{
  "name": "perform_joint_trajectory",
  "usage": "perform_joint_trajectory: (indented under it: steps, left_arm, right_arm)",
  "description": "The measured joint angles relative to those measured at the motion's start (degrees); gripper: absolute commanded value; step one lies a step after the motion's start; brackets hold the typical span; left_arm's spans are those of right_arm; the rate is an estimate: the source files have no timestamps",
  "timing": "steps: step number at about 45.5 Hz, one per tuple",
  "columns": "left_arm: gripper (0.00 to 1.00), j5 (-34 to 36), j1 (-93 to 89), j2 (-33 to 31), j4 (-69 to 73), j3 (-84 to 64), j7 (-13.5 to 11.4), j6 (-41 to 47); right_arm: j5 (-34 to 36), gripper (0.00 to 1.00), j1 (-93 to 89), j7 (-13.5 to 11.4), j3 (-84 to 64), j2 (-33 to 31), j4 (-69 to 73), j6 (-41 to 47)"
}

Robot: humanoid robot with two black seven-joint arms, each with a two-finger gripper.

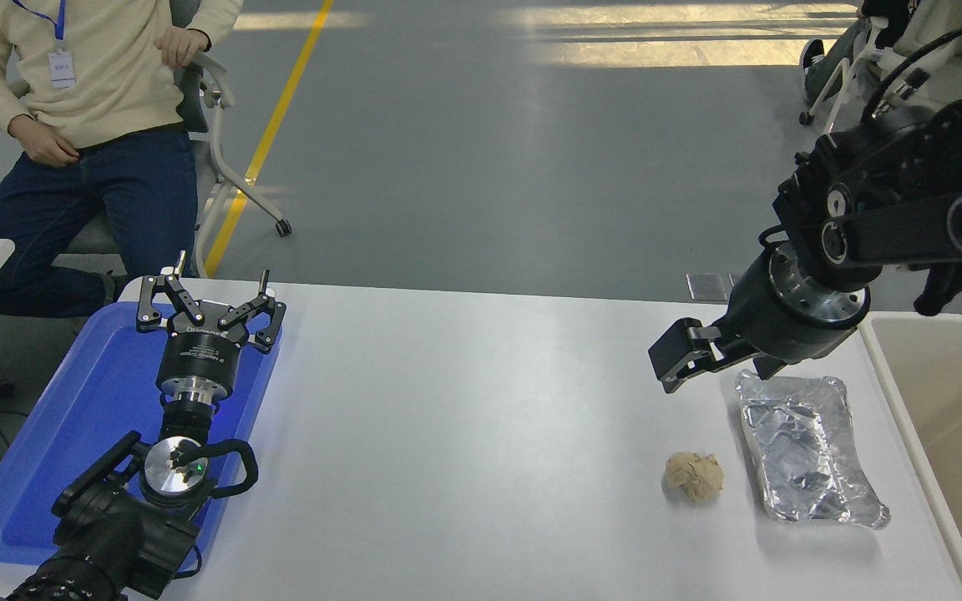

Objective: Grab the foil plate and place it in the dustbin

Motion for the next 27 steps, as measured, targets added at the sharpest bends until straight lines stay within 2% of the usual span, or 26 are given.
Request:
perform_joint_trajectory:
  steps: [27]
  left_arm:
    - [1.0, 0.0, 0.0, 0.0, 0.0, 0.0, 0.0, 0.0]
  right_arm:
    - [0.0, 1.0, 0.2, 0.0, 1.4, -0.2, 0.0, 0.5]
